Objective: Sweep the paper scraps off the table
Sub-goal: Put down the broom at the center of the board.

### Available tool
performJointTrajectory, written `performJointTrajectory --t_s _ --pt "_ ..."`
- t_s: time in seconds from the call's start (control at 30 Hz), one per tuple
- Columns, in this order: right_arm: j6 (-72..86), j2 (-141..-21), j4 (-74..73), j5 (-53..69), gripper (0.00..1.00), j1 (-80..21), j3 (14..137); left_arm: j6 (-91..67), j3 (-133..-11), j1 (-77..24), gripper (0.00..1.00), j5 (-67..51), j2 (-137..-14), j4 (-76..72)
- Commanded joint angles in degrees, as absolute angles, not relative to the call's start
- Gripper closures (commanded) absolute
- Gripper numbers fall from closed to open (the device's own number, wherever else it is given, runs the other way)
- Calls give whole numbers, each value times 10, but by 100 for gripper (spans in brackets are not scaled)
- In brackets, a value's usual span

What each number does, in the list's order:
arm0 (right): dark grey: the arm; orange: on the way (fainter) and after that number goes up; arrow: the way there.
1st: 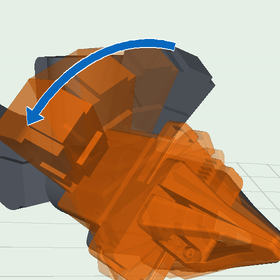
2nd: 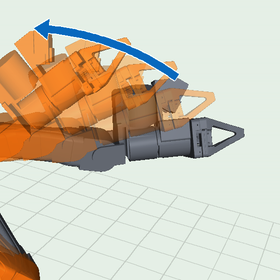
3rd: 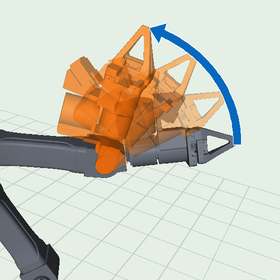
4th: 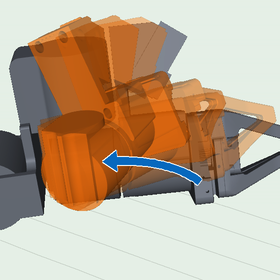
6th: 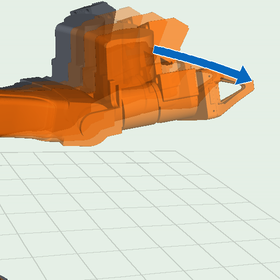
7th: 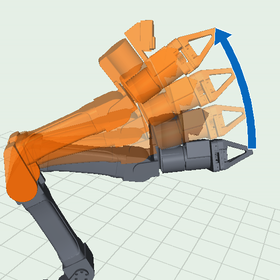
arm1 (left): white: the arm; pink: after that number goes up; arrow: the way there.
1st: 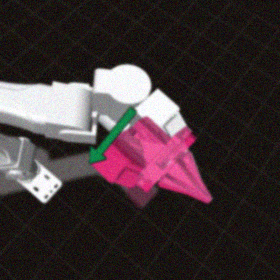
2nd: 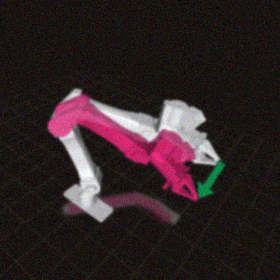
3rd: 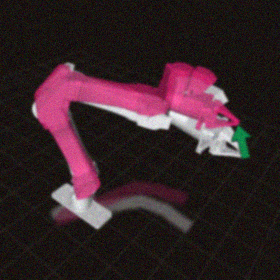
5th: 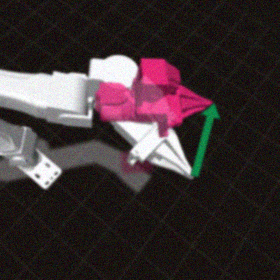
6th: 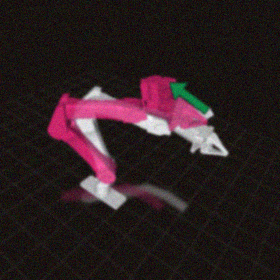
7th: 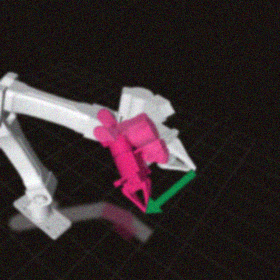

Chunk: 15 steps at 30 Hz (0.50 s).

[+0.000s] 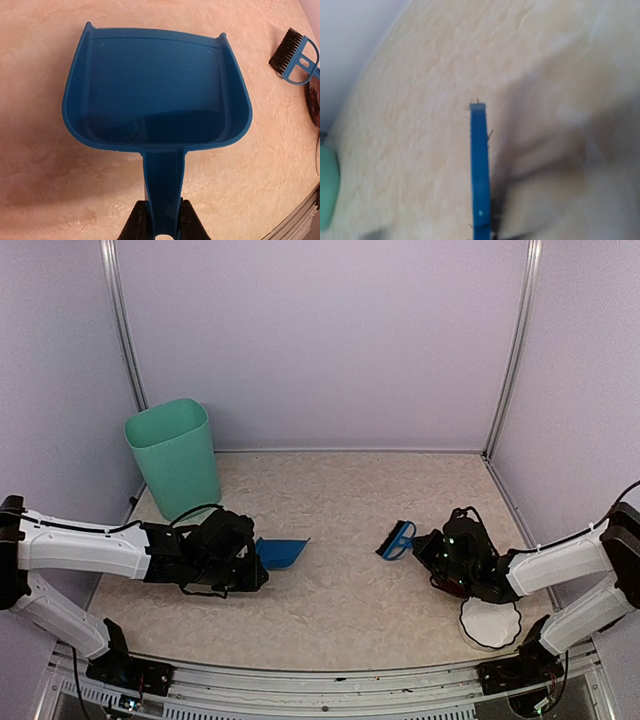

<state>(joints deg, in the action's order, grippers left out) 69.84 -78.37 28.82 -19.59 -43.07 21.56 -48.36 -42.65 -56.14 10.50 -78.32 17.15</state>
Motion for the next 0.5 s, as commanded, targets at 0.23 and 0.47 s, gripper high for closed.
performJointTrajectory --t_s 0.23,0.47 --pt "710 -906 365 -159 88 -401 323 -464 -472 -577 100 89 -841 113" --pt "691 -971 357 -149 65 -373 380 -456 -494 -578 100 88 -864 110"
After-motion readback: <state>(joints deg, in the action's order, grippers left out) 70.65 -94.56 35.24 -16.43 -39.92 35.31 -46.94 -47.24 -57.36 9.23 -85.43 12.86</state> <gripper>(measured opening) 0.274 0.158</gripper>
